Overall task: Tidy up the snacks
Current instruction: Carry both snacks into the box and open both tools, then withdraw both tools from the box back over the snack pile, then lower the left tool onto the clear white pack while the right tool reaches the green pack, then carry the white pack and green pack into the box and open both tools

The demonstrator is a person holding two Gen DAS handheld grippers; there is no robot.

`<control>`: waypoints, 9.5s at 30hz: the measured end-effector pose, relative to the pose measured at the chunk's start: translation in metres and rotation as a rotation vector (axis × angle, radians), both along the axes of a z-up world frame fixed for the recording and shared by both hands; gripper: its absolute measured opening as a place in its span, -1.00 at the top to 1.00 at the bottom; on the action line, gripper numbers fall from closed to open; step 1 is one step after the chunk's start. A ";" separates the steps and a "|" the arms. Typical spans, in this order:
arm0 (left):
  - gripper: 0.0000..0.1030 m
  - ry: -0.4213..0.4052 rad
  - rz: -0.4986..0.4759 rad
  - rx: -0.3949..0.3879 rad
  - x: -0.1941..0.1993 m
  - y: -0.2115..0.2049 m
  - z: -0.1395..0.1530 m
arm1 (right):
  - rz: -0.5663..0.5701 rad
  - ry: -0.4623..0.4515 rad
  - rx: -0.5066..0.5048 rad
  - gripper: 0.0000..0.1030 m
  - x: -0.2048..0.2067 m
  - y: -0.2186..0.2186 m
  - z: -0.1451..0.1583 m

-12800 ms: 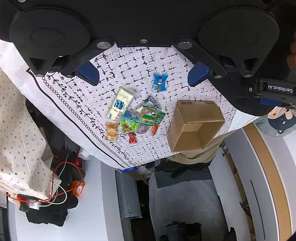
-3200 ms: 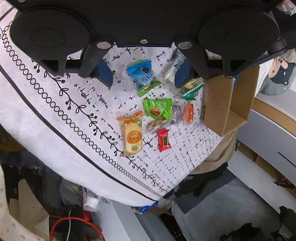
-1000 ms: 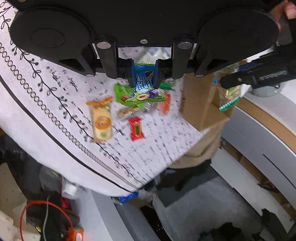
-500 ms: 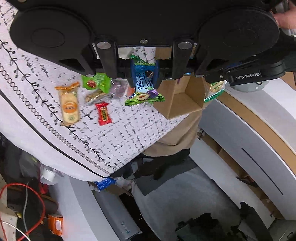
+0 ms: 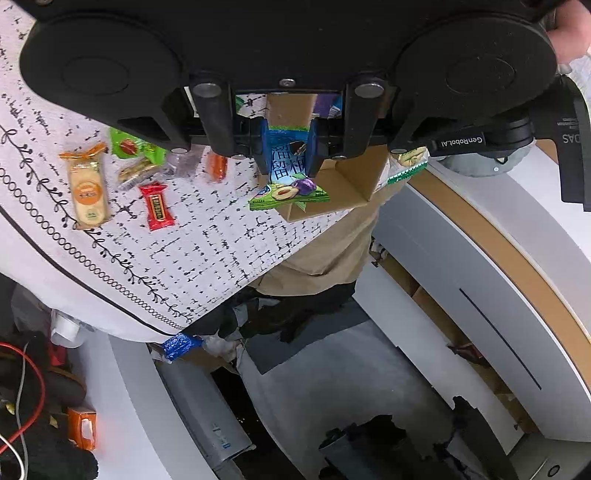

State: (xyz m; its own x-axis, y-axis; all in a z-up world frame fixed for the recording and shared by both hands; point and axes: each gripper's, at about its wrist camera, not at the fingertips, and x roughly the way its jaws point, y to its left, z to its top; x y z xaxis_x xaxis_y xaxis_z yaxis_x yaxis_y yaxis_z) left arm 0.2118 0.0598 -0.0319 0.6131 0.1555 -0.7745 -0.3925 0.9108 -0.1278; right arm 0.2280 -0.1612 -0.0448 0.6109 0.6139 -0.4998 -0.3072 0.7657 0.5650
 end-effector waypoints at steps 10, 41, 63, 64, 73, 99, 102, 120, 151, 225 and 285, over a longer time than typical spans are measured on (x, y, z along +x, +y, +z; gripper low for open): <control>0.12 0.005 0.010 -0.018 0.006 0.025 -0.009 | 0.051 -0.009 0.014 0.63 0.001 0.040 -0.009; -0.62 0.091 -0.055 -0.022 0.005 0.020 -0.030 | -0.007 0.035 -0.057 -0.54 0.006 0.044 -0.012; -0.93 0.095 -0.118 0.004 -0.007 -0.045 -0.013 | -0.072 0.044 -0.103 -0.96 -0.010 -0.027 0.005; -0.93 0.094 -0.121 0.007 -0.007 -0.049 -0.013 | -0.076 0.045 -0.108 -0.96 -0.010 -0.029 0.005; -0.93 0.097 -0.153 0.025 -0.009 -0.077 -0.015 | -0.104 0.049 -0.128 -0.99 -0.014 -0.049 0.008; -0.93 0.133 -0.173 0.003 -0.008 -0.127 -0.040 | -0.151 0.147 -0.112 -0.99 -0.010 -0.089 -0.014; -0.93 0.127 -0.181 -0.013 -0.005 -0.130 -0.046 | -0.163 0.161 -0.108 -0.99 -0.008 -0.091 -0.019; -0.88 0.197 -0.214 -0.089 0.021 -0.145 -0.102 | -0.204 0.250 -0.099 -0.85 0.014 -0.093 -0.048; -0.30 0.216 -0.093 -0.203 0.036 -0.131 -0.139 | -0.153 0.370 -0.053 -0.52 0.063 -0.053 -0.109; -0.28 -0.010 0.097 -0.170 0.027 -0.002 -0.016 | -0.075 0.194 -0.115 0.39 0.068 -0.002 -0.082; -0.72 0.054 0.093 -0.196 0.022 0.056 -0.015 | 0.054 -0.009 -0.022 -0.54 0.046 0.070 -0.021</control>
